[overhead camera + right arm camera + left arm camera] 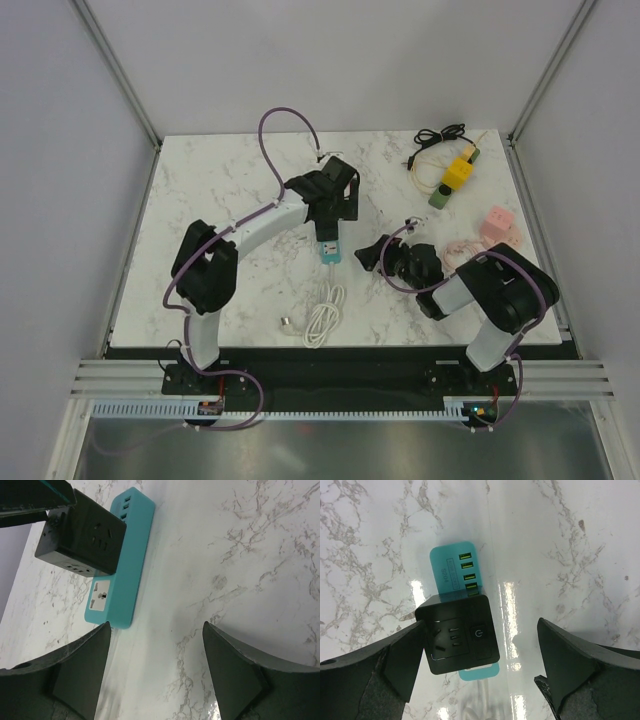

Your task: Pull the plug off the socket

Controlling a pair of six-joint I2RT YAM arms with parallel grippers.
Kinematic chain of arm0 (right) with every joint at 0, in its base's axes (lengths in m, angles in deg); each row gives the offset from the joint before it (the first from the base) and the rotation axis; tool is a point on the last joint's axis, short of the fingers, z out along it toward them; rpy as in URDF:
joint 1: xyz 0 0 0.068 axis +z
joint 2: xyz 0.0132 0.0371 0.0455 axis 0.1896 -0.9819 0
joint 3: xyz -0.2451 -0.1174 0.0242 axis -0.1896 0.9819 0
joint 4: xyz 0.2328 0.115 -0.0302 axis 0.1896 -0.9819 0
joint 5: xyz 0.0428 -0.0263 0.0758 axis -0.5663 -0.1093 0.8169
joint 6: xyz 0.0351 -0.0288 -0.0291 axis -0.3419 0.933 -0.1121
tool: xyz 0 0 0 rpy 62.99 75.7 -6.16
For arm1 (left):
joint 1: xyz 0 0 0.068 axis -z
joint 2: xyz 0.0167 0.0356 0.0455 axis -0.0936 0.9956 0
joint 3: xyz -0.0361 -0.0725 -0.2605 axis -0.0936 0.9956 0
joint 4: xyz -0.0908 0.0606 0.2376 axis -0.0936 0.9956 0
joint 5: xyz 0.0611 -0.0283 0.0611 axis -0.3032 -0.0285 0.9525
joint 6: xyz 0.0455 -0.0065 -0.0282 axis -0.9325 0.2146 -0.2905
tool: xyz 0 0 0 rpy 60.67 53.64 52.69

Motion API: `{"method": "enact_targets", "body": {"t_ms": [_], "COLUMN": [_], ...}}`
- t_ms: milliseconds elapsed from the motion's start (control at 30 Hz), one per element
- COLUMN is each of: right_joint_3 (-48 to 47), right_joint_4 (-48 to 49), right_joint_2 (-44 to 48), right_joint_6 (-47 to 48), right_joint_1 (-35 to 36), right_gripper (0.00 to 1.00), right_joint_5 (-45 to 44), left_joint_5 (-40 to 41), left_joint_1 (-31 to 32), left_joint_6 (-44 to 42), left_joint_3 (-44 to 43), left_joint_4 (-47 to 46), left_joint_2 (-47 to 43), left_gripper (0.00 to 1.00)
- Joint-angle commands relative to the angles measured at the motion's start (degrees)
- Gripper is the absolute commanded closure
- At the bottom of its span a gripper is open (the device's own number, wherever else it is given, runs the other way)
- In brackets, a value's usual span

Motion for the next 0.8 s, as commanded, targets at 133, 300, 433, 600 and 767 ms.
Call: {"method": "enact_targets", "body": {"t_ms": [133,300,433,600,767], "right_joint_3": [-2.04,-2.48,-2.83,-3.36,-3.89], "right_joint_4": [2.74,2.74,2.48,1.95,1.60], "right_joint_2": [-2.61,-3.40,-3.76,-4.11,-4.81], "right_joint_6": [-0.11,-0.20,-0.20,-0.11,0.06], "right_joint_1": [-0.08,-0.08,-0.08,-0.08,0.01], "right_gripper": [0.18,0.18,0.17,0.17,0.17], "right_joint_5": [1.92,2.36,2.80,3.24,3.59], "left_joint_5": [7.69,10.78,11.39,12.27,13.68], "left_joint_1": [1.57,3.24,3.41,3.68,3.94], "left_joint_6": [0.35,0.44,1.32,2.11,2.90], "left_joint_3": [0.92,1.36,2.14,3.03,3.91], "left_joint_4": [5.27,5.09,5.09,5.18,5.09], "left_joint_2": [0.92,-1.55,-2.16,-2.34,-3.13], "left_gripper": [0.00,0.00,0.00,0.00,0.00]}}
